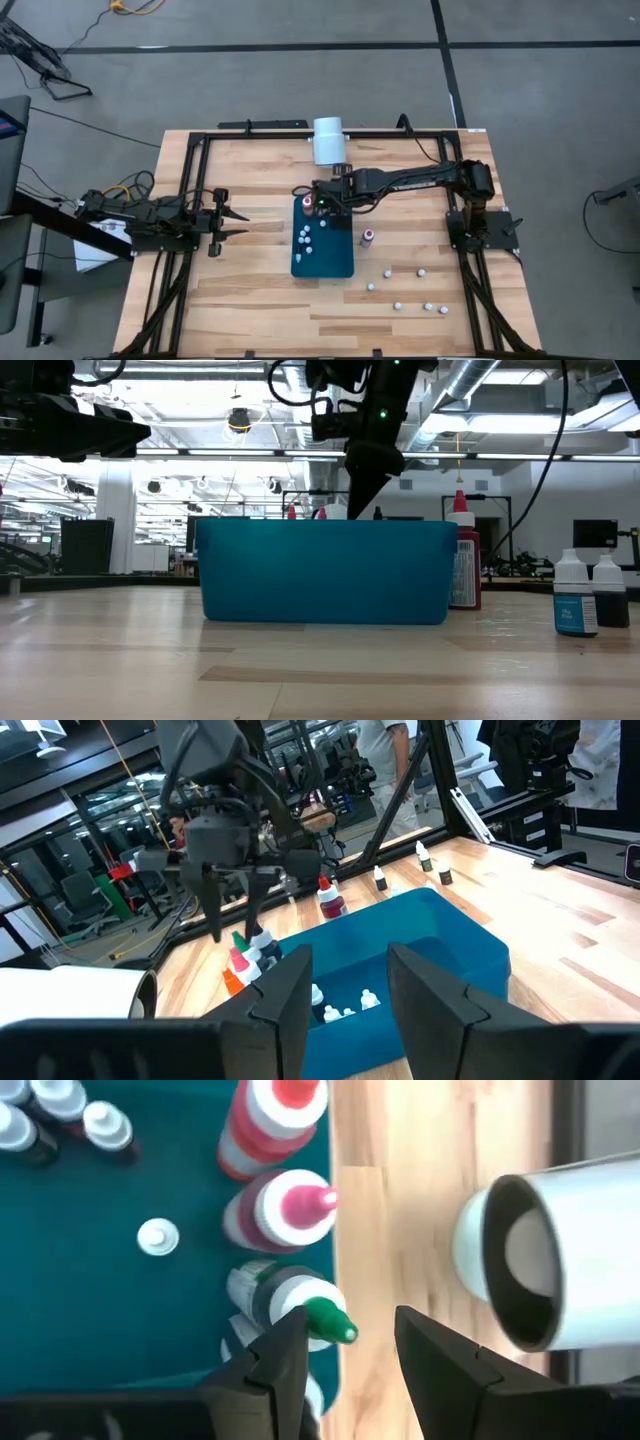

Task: Pick & Place food coloring
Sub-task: Put the large green food coloring bottle into the blue bin, then put the large red bottle into the blue bin

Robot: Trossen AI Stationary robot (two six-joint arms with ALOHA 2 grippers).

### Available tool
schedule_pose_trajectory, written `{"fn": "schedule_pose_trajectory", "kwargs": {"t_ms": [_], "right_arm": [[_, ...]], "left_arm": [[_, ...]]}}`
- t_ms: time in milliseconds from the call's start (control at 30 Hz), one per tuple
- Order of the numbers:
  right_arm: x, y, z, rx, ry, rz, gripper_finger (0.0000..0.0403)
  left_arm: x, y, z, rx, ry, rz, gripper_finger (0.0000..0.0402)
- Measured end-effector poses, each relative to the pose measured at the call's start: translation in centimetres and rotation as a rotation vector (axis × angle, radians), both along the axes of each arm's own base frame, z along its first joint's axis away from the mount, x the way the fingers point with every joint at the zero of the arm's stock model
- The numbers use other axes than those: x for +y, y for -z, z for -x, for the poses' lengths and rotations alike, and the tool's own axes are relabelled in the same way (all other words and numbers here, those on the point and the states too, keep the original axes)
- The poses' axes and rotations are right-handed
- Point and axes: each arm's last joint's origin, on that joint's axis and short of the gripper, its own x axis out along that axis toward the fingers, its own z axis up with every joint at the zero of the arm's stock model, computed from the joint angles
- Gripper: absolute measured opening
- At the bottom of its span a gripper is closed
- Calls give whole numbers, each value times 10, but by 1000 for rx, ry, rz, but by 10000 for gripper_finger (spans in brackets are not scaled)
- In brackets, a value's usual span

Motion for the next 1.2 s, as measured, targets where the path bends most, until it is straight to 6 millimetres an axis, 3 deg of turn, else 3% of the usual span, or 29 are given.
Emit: {"fn": "schedule_pose_trajectory", "kwargs": {"t_ms": [133, 333, 567, 900, 1200], "right_arm": [[1, -5, 4, 3, 1, 14, 149], [12, -29, 15, -49, -13, 7, 160], [24, -58, 44, -43, 34, 13, 175], [48, -81, 85, -45, 313, -119, 207], [77, -81, 95, -67, 542, -287, 227]], "left_arm": [[0, 0, 0, 0, 0, 0, 123], [0, 0, 0, 1, 0, 0, 123], [0, 0, 0, 1, 0, -1, 123], [0, 0, 0, 0, 0, -1, 123], [0, 0, 0, 0, 0, 0, 123]]}}
